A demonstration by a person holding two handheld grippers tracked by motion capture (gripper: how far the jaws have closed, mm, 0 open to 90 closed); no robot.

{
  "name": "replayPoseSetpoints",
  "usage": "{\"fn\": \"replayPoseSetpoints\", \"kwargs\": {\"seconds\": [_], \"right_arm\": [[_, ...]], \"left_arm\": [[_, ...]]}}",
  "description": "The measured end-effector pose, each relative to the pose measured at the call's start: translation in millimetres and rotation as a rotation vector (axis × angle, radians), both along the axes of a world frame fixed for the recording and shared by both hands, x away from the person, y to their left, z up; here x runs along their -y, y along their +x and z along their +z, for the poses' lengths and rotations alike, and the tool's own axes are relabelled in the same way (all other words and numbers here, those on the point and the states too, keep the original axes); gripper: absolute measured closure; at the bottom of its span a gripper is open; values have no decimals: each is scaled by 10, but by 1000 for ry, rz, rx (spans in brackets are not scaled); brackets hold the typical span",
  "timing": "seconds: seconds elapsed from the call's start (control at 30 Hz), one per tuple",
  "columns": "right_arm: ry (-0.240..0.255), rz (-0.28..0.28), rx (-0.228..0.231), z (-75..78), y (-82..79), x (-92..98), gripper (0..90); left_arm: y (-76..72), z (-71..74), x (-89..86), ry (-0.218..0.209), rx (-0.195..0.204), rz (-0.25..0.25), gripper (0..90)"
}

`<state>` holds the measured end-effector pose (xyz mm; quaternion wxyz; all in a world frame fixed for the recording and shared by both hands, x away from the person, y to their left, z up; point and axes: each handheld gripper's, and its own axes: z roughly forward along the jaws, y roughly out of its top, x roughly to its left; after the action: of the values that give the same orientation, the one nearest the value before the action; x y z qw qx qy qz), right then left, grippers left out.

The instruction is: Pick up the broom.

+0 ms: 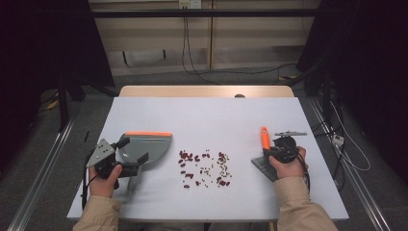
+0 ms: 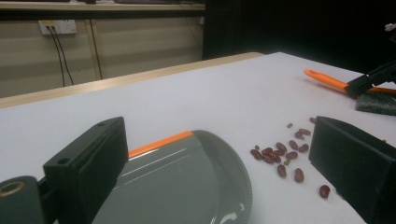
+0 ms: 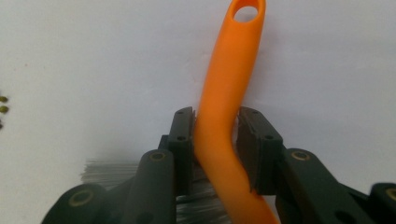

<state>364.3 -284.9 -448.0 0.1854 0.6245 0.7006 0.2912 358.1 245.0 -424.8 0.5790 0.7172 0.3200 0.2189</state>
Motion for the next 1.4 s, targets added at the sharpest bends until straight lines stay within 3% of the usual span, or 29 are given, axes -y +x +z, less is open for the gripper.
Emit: {"fn": "replayPoseSetpoints", "kwargs": {"seconds": [0.17, 0.23, 0.43, 0.53, 0.7, 0.8, 0.83, 0.87, 0.9, 0.97, 1.07, 1.13, 1.3, 1.4], "right_arm": [[14, 8, 58, 61, 7, -11, 687], [65, 0, 112, 122, -6, 26, 690], [123, -12, 207, 230, -56, 86, 697], [137, -10, 232, 262, -78, 104, 700], [122, 9, 216, 250, -52, 85, 700], [57, 49, 138, 186, 63, -8, 695], [57, 49, 138, 186, 63, -8, 695], [-23, 64, 95, 112, 126, -97, 688], [-46, 72, 57, 63, 163, -140, 688], [-109, 86, 30, -12, 210, -212, 698], [-108, 81, 15, 20, 229, -232, 697], [-135, 109, 4, 4, 245, -247, 679], [-118, 112, -28, 7, 290, -222, 659], [-72, 101, -57, 11, 326, -183, 655]], "left_arm": [[-23, 12, -10, 8, 5, 3, 44], [-33, 17, -27, 16, 6, 8, 44], [-43, 19, -28, 12, 3, 14, 44], [-36, 16, -26, 14, 4, 10, 44], [-33, 10, -16, 11, -1, 9, 43], [-27, 5, -17, 19, -2, 8, 44], [-26, 4, -15, 18, -4, 9, 44], [-25, 3, -15, 17, -4, 10, 44], [-25, 1, -13, 14, -8, 10, 44], [-23, 1, -14, 14, -8, 10, 44], [-20, -1, -21, 19, -8, 9, 43], [-18, -7, -21, 20, -11, 8, 43], [-14, -6, -23, 20, -10, 7, 43], [-10, -11, -15, 21, -15, 5, 43]]}}
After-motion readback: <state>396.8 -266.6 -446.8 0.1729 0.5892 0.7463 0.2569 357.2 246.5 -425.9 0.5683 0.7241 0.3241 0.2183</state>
